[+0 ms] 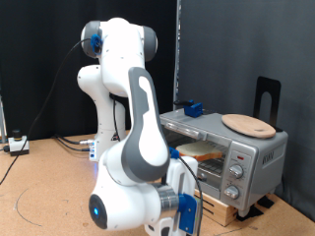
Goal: Make a piece of toast with the oven
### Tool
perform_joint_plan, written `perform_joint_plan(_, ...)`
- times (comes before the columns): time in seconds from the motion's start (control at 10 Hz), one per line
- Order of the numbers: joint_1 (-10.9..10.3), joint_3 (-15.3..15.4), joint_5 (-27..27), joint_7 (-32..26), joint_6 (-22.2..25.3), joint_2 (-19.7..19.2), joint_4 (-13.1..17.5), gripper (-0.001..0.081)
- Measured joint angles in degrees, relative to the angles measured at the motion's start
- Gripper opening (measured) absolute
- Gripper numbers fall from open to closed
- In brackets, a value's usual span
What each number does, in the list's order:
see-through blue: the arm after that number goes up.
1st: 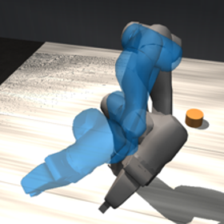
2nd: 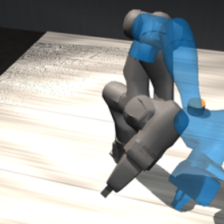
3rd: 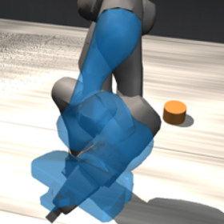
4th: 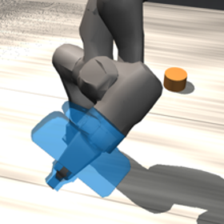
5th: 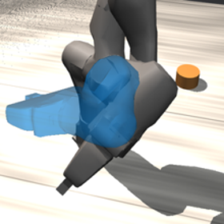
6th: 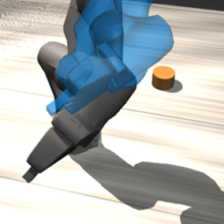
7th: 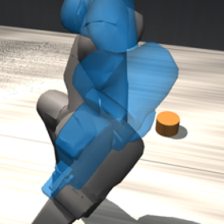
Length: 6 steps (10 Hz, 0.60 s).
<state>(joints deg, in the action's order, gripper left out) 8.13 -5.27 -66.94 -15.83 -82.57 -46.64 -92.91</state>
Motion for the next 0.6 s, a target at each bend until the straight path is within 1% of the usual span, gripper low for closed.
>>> perform_joint_plan(0.2,-0.48,1.93,-1.33,0.00,-0.71,-2.60,1.79,0.0809)
perform_joint_plan(0.3,-0.89,2.92,-1.35,0.00,-0.69,-3.25,2.00,0.0809)
perform_joint_plan(0.6,-2.57,5.02,-1.35,0.00,-0.68,-3.47,0.88,0.0809)
